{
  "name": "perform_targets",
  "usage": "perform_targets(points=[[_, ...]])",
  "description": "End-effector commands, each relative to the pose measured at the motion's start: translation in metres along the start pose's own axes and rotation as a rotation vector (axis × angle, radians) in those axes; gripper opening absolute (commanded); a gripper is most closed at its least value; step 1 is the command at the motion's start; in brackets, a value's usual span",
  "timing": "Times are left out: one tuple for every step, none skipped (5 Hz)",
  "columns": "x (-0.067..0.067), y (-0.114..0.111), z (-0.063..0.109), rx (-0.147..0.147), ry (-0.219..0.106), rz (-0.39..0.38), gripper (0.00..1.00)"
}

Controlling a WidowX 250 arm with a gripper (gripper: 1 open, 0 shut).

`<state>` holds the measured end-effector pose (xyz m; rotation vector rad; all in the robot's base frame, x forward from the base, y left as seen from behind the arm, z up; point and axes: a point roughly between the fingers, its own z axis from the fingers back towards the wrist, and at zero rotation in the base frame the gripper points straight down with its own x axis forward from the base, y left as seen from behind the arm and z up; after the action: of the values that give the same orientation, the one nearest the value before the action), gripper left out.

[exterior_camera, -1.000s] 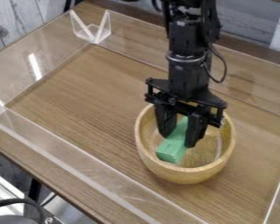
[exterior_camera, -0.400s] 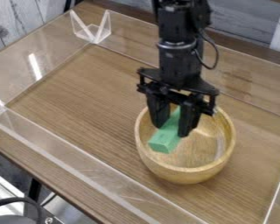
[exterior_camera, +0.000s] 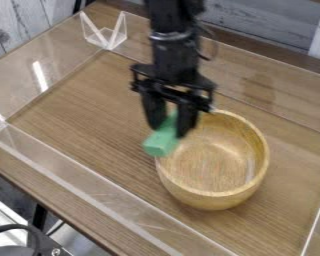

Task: Remove the green block from inside the brown bowl and put it on the table

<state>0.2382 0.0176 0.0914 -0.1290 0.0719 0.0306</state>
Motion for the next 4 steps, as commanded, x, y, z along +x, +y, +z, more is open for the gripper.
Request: perform_targets(points=[[0.008, 0.039, 0.019, 0.023, -0.085, 0.028, 0.00], [0.011, 0.043, 0.007, 0.033, -0.068, 0.030, 0.00], [0.013, 0.049, -0.006, 0.044, -0.050, 0.037, 0.00], [0.015, 0.052, -0.016, 0.052, -0.033, 0.041, 0.00]])
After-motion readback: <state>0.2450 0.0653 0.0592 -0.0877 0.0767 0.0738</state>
